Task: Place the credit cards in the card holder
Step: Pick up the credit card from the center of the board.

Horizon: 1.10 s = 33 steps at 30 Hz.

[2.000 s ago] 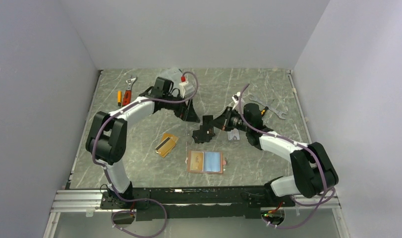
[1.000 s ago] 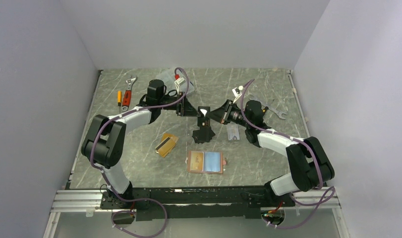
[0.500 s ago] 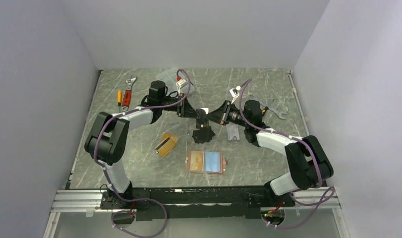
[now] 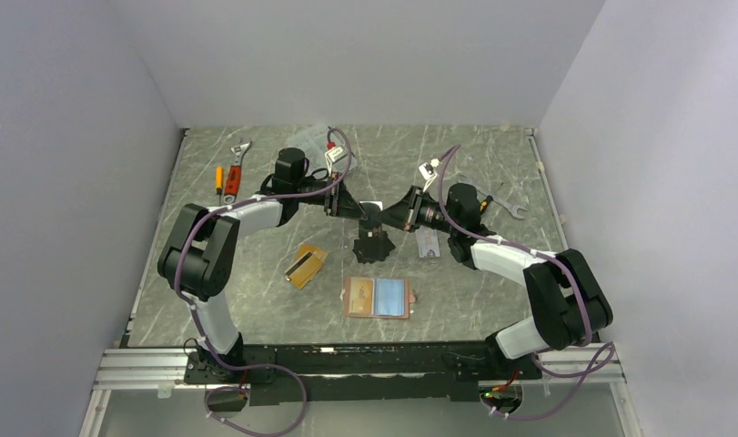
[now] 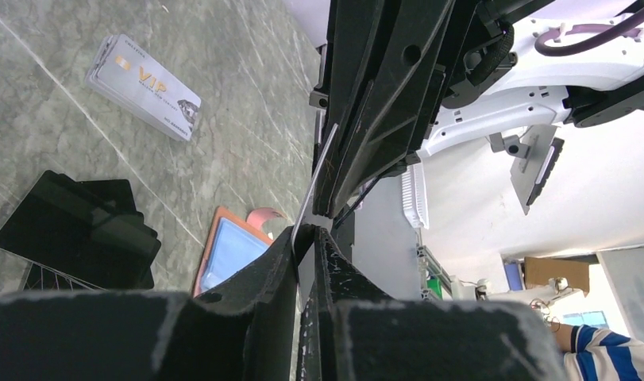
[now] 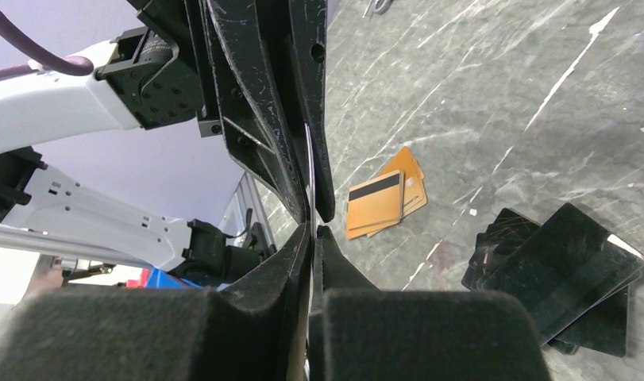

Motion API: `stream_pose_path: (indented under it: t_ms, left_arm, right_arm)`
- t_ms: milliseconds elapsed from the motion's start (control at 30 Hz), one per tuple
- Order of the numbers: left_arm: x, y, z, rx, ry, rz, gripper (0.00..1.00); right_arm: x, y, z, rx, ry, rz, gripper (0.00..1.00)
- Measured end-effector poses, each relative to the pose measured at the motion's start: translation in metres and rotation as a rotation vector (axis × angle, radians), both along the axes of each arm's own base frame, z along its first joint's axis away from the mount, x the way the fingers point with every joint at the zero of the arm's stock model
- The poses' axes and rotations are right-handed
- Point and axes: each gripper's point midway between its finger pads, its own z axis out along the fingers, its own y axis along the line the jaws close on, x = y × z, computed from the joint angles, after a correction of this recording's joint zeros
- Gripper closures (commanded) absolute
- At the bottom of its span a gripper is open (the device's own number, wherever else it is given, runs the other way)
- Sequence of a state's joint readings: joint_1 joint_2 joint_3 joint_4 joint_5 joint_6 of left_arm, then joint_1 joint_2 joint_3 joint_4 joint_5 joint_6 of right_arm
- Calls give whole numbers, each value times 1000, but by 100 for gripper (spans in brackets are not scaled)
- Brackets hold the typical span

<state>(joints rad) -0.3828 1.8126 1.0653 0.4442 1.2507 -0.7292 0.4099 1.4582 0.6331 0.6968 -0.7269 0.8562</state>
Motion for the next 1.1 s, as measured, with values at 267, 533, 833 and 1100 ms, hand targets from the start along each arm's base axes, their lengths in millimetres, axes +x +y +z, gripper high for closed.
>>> stream_pose_path:
  t_ms: [267,533,833,1100]
  left_arm:
    - [-1,0,4,-9,8,-9,72]
    - [-3,-7,11,-17,-7,-25,40]
    - [-6,-8,7,-9,-11,-34,45]
    - [-6,-7,2,1,-18,-31,63]
  right_arm:
    - [-10,15,-6,-13,22,61,95]
    - [-22,24,-22,-55,66,94,100]
    - [-12,0,-13,-118,19,-1,100]
    - [-7,-13,-6,-139,-10,-52,100]
